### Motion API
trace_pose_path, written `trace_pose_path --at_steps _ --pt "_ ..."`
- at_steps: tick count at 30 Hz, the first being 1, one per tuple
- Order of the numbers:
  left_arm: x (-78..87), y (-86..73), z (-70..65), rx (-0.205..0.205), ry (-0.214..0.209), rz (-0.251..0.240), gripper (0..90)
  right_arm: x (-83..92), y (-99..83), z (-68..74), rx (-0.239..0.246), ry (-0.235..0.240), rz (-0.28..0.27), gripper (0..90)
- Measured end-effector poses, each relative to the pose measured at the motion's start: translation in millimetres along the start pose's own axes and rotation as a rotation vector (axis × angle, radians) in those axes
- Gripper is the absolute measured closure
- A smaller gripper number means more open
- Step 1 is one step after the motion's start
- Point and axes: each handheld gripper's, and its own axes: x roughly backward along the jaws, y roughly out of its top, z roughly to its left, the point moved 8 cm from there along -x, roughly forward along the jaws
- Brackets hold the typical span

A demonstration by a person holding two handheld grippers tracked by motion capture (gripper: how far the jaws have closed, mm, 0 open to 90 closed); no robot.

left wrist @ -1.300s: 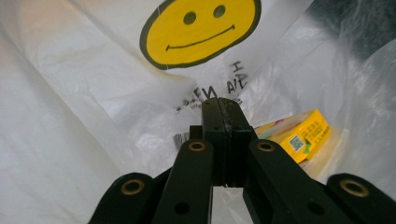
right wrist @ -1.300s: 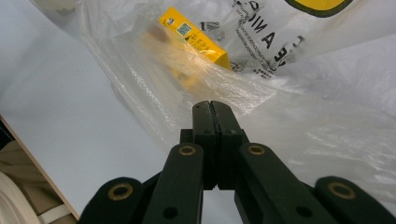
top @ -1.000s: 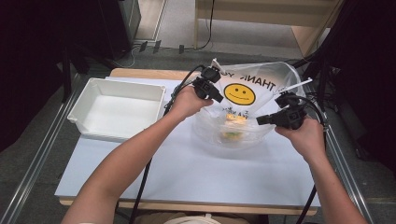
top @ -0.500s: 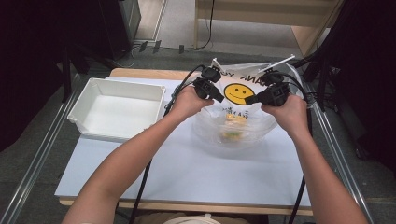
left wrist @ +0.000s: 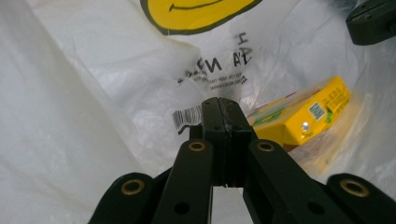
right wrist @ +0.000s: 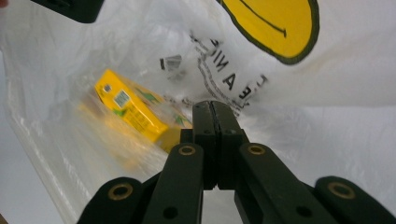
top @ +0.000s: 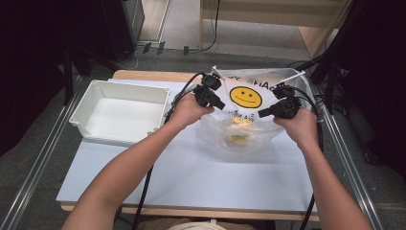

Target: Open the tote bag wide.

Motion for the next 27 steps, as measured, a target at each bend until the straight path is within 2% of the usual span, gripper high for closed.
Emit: trace_pose_path --at_steps 2,9,12,13,17,20,24,27 --pt "-2.5 -5.1 0.9 0.0 -0.007 0.009 90.0 -2.2 -6.1 -2.8 -0.019 0.002 0.005 90.0" --pt "-8.8 -21.1 3.5 -0.008 -0.011 0.025 90.0 -3.6 -25.3 -11.7 -0.025 0.003 0.013 90.0" --pt "-10.6 -27.2 6.1 -0.004 -0.017 0.02 90.0 -3.7 -32.7 -12.7 -0.037 0.003 0.013 90.0" --pt "-10.6 -29.0 6.4 -0.008 -0.021 0.015 90.0 -4.1 -34.2 -13.2 -0.024 0.01 0.0 90.0" --pt "-10.6 -35.1 8.8 -0.027 -0.033 -0.004 90.0 -3.1 -41.9 -14.7 -0.035 0.017 -0.02 90.0" --pt "-10.2 -38.3 13.1 -0.008 -0.04 -0.029 90.0 -1.8 -46.1 -19.3 -0.038 0.02 -0.041 90.0" --pt "-12.0 -43.3 17.9 0.02 -0.041 -0.033 90.0 1.0 -50.0 -25.1 -0.049 0.029 -0.082 90.0" --pt "-15.2 -48.0 22.9 0.034 -0.037 -0.013 90.0 0.3 -56.1 -29.7 -0.074 0.032 -0.078 90.0"
